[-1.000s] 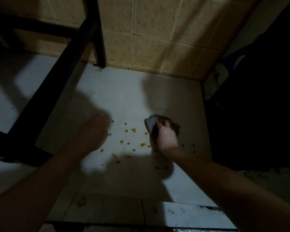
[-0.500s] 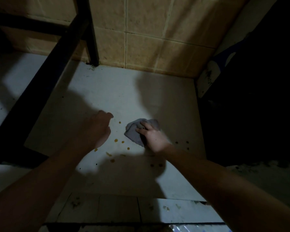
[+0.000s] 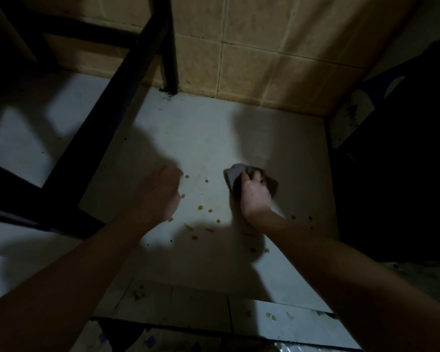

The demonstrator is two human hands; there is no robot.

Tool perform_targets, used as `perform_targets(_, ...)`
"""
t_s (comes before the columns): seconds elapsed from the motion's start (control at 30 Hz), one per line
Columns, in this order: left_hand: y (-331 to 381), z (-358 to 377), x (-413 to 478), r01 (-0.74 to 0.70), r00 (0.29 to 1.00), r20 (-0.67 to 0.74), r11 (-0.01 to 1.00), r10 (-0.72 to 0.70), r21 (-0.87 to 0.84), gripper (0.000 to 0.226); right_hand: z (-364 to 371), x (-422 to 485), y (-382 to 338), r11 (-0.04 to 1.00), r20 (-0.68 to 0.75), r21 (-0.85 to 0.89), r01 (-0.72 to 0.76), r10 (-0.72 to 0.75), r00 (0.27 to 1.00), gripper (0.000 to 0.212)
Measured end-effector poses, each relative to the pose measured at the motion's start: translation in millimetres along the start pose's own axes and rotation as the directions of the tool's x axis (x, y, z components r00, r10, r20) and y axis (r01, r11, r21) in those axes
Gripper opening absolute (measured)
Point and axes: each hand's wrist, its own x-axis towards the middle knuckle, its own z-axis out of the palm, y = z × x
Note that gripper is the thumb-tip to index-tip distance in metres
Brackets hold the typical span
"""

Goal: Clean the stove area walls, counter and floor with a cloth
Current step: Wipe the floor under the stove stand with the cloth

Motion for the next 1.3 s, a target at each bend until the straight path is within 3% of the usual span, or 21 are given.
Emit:
perform_targets(0.17,-19.8,0.8,-11.0,0.061,0.998,-0.003,0.998,-0.061,0.011,0.037,2.5,14.3,-49.6,0.984,0.096,0.031,0.174,-0.176,0.98,0.052)
perform_targets(0.37,-30.5,-5.7,-16.1,0.052,0.999,-0.011,0.998,-0.052,-0.024,0.038,12.2,15.0,-83.8,0.899,0.149,0.018,0.437,-0.434,0.888,0.057)
perform_targets(0.6,-31.9,-4.0,-9.2,0.098,0.994,0.048,0.994,-0.096,-0.053,0.047,1.0,-4.4,-61.7,0.783,0.218,0.096,0.614,-0.618,0.755,0.049)
perform_targets(0.73,-17.4,18.2,-21.9,0.012,0.995,0.098,1.0,-0.012,-0.001,0.048,-0.9,-22.6,-27.3,0.764,0.25,0.072,0.641,-0.636,0.73,0.055)
perform_targets(0.87,5.7,29.3,-22.3,-0.136,0.991,0.014,0.99,0.135,0.038,0.04,-8.1,-37.5,13.5,0.825,0.224,0.05,0.563,-0.558,0.799,0.055)
perform_targets(1.07,42.5,31.3,-7.4,-0.3,0.953,-0.008,0.951,0.302,0.074,0.039,-16.3,-55.3,71.9,0.956,0.154,-0.041,0.289,-0.28,0.948,0.062)
perform_targets(1.3,67.3,30.3,-2.9,-0.334,0.942,-0.041,0.943,0.334,0.005,0.039,-12.1,-73.6,129.1,0.995,0.05,0.051,-0.091,0.088,0.995,0.04)
